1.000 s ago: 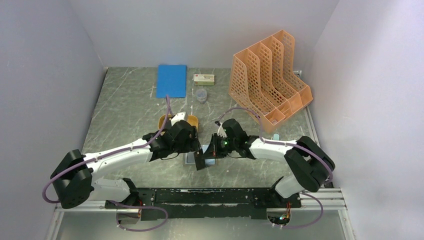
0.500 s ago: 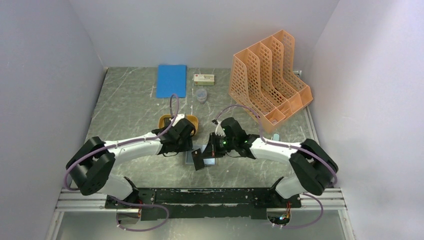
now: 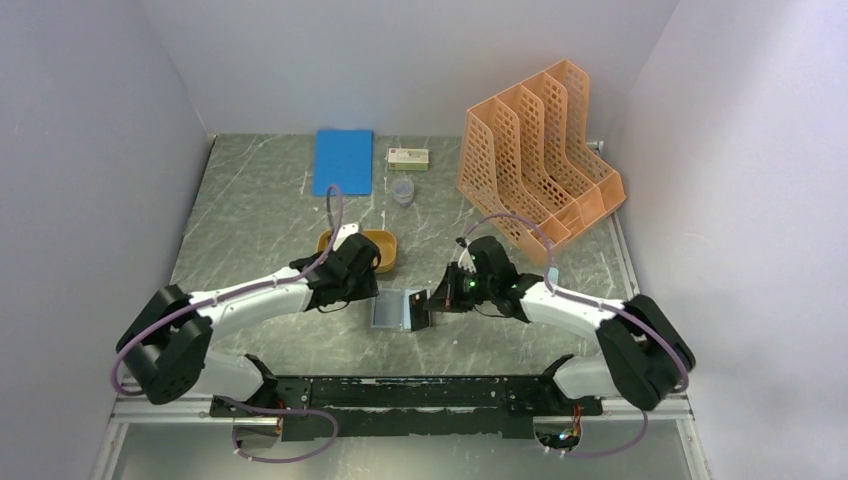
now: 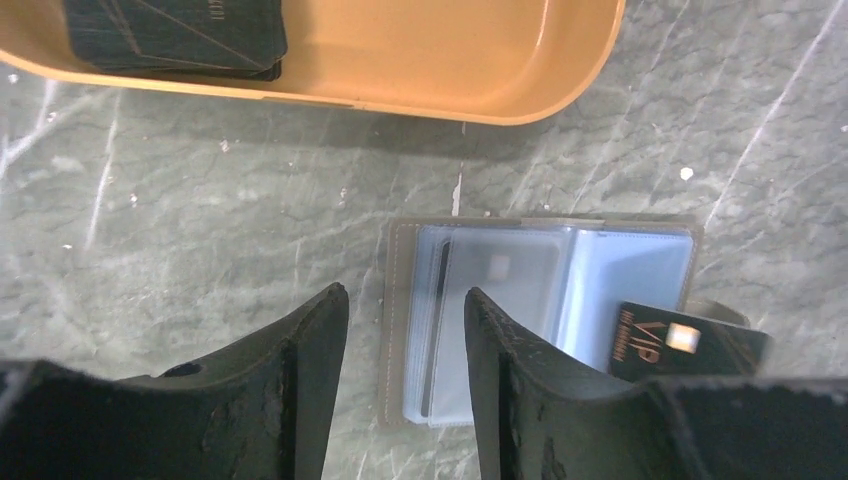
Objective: Put the credit cards into the card holder
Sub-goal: Insert the credit card into the card holder.
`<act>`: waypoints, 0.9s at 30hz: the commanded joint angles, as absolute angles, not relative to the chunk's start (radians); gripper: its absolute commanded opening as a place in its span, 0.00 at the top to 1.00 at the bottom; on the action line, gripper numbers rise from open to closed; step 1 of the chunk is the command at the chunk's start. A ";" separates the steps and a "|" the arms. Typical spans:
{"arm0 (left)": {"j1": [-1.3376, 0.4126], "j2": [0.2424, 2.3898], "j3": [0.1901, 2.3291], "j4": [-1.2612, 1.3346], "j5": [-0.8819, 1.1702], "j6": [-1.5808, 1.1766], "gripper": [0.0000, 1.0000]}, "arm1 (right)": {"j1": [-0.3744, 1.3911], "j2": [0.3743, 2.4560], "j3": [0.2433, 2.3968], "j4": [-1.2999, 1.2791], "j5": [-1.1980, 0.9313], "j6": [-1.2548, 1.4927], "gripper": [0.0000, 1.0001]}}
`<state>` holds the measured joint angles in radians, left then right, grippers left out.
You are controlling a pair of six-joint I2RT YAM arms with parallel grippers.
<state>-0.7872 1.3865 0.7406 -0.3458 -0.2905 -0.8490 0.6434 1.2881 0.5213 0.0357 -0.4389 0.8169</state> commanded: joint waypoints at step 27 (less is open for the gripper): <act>-0.738 1.310 0.561 -0.354 -0.280 -0.880 0.50 | 0.636 1.480 0.545 0.220 -0.531 0.882 1.00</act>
